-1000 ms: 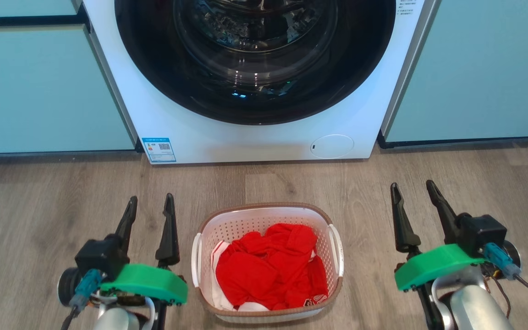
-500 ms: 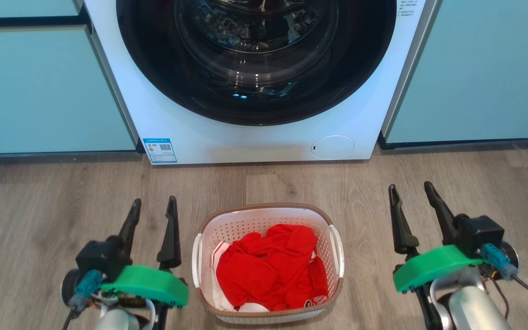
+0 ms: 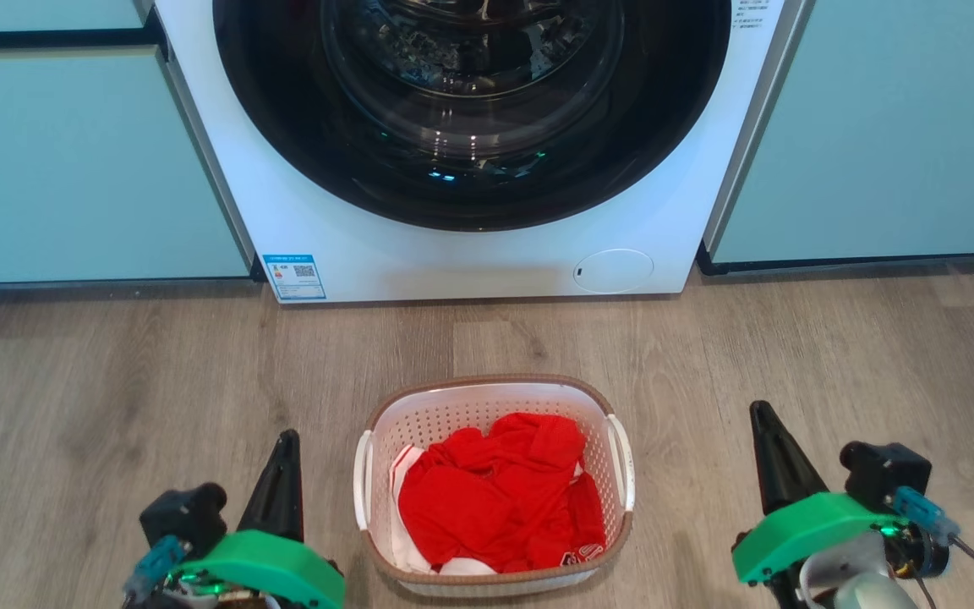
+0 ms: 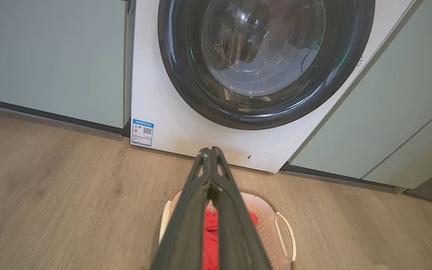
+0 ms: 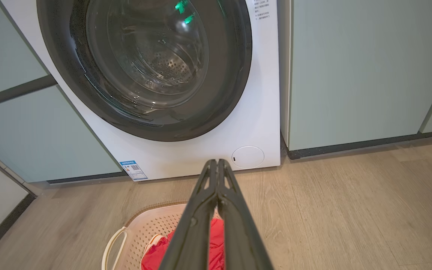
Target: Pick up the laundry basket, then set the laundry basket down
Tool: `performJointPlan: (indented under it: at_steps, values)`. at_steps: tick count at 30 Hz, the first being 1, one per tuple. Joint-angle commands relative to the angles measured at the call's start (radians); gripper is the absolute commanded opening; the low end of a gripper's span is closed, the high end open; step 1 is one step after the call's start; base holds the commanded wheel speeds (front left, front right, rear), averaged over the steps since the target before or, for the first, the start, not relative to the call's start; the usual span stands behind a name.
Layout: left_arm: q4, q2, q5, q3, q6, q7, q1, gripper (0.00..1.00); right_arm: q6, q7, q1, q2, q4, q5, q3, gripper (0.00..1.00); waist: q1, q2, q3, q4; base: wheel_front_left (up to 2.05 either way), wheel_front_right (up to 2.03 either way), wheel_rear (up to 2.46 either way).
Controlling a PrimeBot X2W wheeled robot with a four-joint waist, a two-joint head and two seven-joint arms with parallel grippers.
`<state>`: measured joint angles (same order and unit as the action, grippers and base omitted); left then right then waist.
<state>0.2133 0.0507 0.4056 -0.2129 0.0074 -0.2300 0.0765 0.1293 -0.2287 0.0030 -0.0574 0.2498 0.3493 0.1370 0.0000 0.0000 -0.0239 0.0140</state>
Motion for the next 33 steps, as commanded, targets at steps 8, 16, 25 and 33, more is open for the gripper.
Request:
performJointPlan:
  at_steps: [8, 16, 25, 33]
  values:
    - [-0.023, 0.008, 0.109, 0.034, -0.019, 0.021, -0.064, 0.00, 0.000, 0.022, -0.053, -0.011, -0.029, 0.117, -0.017, 0.00, 0.0000, 0.0000, 0.002, -0.001, 0.00, 0.00, 0.00]
    - [-0.017, 0.011, 0.195, 0.051, -0.028, 0.042, -0.073, 0.00, 0.000, 0.041, -0.057, -0.014, -0.027, 0.209, -0.028, 0.00, 0.0000, 0.0000, 0.004, -0.002, 0.00, 0.00, 0.00]
    - [-0.014, 0.013, 0.281, 0.069, -0.037, 0.063, -0.082, 0.00, 0.000, 0.061, -0.061, -0.016, -0.026, 0.299, -0.040, 0.00, 0.0000, 0.0000, 0.006, -0.003, 0.00, 0.00, 0.00]
    - [-0.011, 0.015, 0.366, 0.088, -0.046, 0.084, -0.090, 0.00, 0.000, 0.081, -0.065, -0.018, -0.024, 0.389, -0.054, 0.00, 0.0000, 0.0000, 0.008, -0.004, 0.00, 0.00, 0.00]
